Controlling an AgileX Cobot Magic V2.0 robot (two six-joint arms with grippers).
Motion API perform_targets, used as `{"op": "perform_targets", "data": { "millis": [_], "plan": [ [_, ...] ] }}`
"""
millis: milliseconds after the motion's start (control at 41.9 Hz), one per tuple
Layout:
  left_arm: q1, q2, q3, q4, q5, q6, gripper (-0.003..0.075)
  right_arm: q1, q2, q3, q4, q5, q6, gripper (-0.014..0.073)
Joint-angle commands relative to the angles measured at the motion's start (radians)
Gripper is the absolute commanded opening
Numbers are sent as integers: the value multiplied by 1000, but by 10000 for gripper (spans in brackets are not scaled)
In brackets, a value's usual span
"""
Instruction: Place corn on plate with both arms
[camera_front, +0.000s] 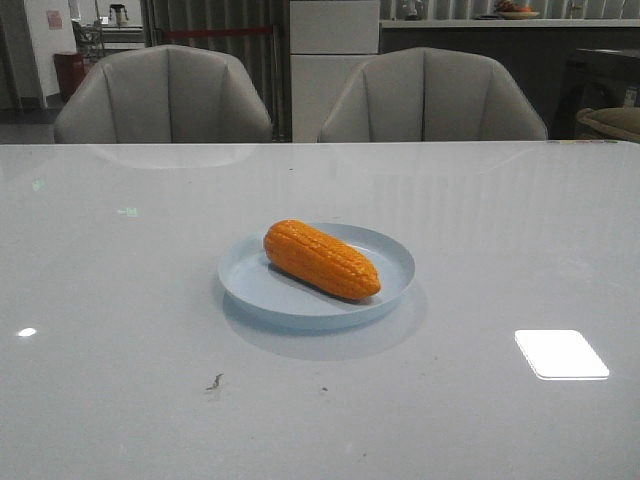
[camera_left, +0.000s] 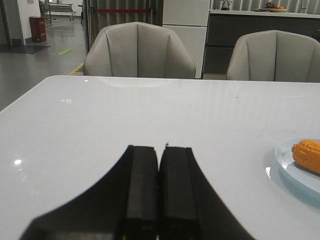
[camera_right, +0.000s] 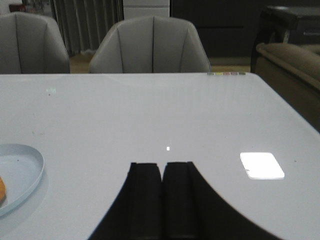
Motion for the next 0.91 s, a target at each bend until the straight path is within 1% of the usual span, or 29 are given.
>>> {"op": "perform_targets", "data": {
  "millis": [0,24,48,72,143,238,453,882],
  "plan": [
    [1,20,2,-12,-80,-3,90,2,-122,61,2,-157,-15,57],
    [1,20,2,-12,-80,-3,90,2,-171,89,2,-161,-15,57],
    [1,20,2,-12,-80,-3,90,2,-210,93,2,-135,-15,57],
    [1,20,2,-12,-80,-3,90,2,-229,88,2,-73,-15,57],
    [1,21,2,-12,-83,-3,90,4,-204,90,5,-29,-15,57],
    [1,21,2,-12,-85,-3,90,8,-224,90,23,83,-15,57],
    [1,21,2,-12,-85,-3,90,58,-222,90,34,77,-15,57],
    [1,21,2,-12,-85,-3,90,60,-222,89,34,87,-14,57]
  ]
}}
